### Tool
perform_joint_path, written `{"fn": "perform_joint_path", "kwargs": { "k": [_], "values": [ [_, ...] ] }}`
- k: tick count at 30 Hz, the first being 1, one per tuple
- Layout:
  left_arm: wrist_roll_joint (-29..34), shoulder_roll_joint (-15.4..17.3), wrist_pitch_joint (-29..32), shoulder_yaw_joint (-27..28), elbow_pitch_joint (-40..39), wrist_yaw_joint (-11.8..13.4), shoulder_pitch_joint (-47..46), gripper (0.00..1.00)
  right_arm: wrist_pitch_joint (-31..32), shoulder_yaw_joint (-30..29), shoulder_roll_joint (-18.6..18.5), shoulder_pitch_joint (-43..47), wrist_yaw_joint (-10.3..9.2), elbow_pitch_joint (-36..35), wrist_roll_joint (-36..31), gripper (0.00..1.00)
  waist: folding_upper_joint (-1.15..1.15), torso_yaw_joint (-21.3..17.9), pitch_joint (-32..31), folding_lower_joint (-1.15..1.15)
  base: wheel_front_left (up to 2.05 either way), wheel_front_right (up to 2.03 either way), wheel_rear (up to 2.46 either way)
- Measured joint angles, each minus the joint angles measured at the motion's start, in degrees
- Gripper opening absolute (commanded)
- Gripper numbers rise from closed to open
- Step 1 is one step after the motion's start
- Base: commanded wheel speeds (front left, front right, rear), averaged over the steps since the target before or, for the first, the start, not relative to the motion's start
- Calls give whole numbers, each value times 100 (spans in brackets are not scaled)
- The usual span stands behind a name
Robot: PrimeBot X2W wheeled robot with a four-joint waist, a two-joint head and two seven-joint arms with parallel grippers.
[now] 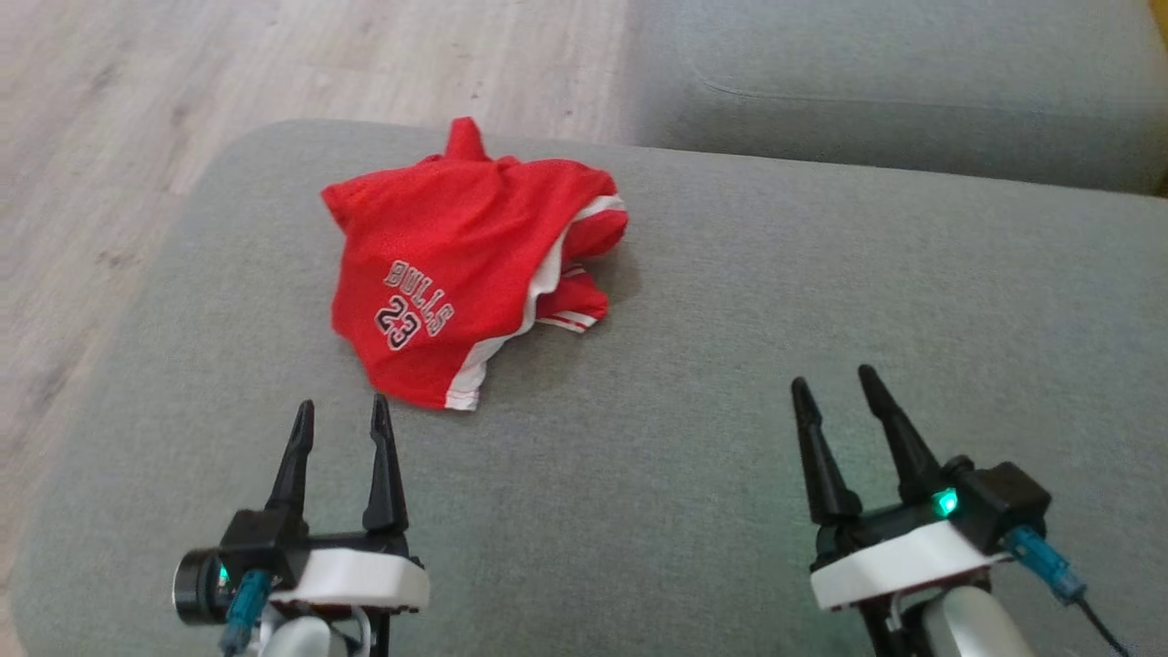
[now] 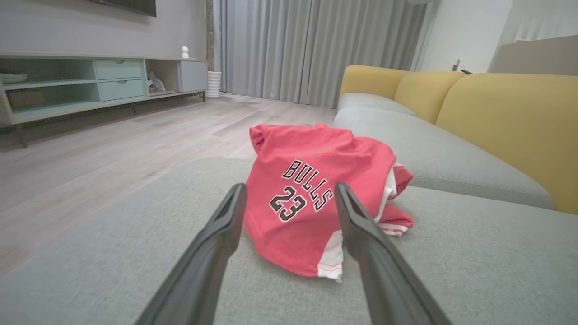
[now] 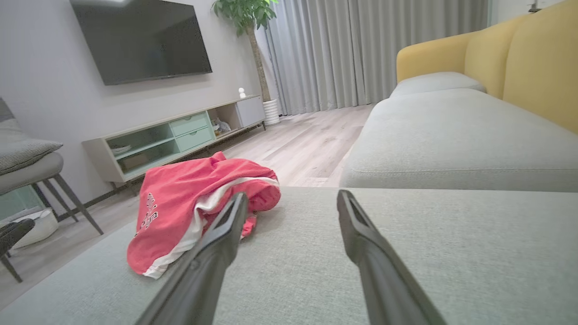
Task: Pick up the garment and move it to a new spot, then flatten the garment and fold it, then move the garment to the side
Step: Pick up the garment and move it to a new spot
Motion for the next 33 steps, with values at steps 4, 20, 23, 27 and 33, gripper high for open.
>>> {"fn": "perform_joint_path", "kwargs": {
  "k": [4,20,23,27,33],
  "values": [
    [7,0,0,-24,13,-31,58,100,0,90,0,60,0,34,1,100,0,179,-47,0,0,0,0],
    [449,-1,-1,-483,557,-370,-433,100,0,7,0,56,0,10,-33,100,0,212,249,0,0,0,0],
    [608,-12,116,-754,1278,-586,-966,100,0,-130,-1,29,0,-10,-97,100,0,109,431,1,0,0,0],
    [710,-7,634,-881,2176,-682,-1717,100,1,-227,-2,-24,0,-40,-172,100,0,-28,714,1,0,0,0],
    [770,1,831,-833,3144,-635,-2552,100,0,-307,-5,-371,0,-118,-204,100,0,-267,1131,2,0,0,0]
  ]
}}
